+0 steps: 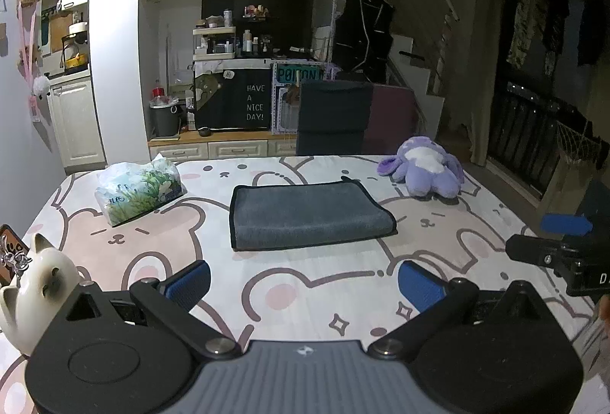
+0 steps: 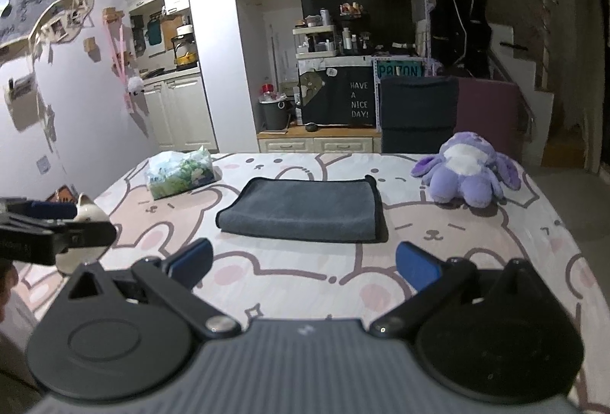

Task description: Fold towel

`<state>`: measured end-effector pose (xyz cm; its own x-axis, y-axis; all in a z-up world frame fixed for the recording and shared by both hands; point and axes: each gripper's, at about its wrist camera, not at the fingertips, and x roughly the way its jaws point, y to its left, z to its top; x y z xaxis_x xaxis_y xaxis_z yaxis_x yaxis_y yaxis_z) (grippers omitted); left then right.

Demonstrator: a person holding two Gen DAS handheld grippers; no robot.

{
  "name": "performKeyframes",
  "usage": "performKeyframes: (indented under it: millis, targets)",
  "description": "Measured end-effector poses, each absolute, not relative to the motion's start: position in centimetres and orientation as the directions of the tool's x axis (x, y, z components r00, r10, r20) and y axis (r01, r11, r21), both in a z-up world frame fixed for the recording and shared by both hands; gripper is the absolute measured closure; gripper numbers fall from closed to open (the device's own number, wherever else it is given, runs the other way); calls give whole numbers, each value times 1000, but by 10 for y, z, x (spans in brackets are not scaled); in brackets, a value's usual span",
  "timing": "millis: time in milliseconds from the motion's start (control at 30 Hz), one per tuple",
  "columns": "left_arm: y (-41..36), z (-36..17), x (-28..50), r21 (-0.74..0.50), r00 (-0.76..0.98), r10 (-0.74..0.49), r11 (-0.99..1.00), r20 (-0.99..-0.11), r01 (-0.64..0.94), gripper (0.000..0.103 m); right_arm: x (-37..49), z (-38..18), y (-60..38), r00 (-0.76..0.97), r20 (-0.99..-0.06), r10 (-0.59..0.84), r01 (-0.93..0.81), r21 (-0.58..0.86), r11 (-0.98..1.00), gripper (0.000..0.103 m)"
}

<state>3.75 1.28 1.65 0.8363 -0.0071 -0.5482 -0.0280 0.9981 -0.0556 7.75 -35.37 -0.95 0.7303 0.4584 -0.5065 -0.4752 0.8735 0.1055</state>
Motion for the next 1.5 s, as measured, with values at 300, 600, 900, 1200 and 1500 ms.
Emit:
performKeyframes:
  millis: [300, 600, 900, 1200, 1500]
  targets:
    - [6, 11, 20, -37, 837, -20, 999, -548, 0, 0, 66, -11, -354, 725, -499, 474, -511, 72, 857, 0]
    - [3, 9, 12, -28, 837, -46, 999, -545, 37, 0, 61, -16, -357, 710, -509, 487, -528, 72, 846, 0]
    - [3, 1, 8, -35, 825, -47, 999, -563, 32, 0, 56, -18, -358, 709, -511, 486, -530, 67, 845, 0]
    - [5, -2, 7, -47, 821, -55, 998, -568, 34, 0, 53, -21, -360, 714, -509, 480, -531, 53, 846, 0]
    - [4, -4, 7, -45, 821, -55, 998, -569, 35, 0, 53, -22, -358, 707, -519, 481, -540, 43, 840, 0]
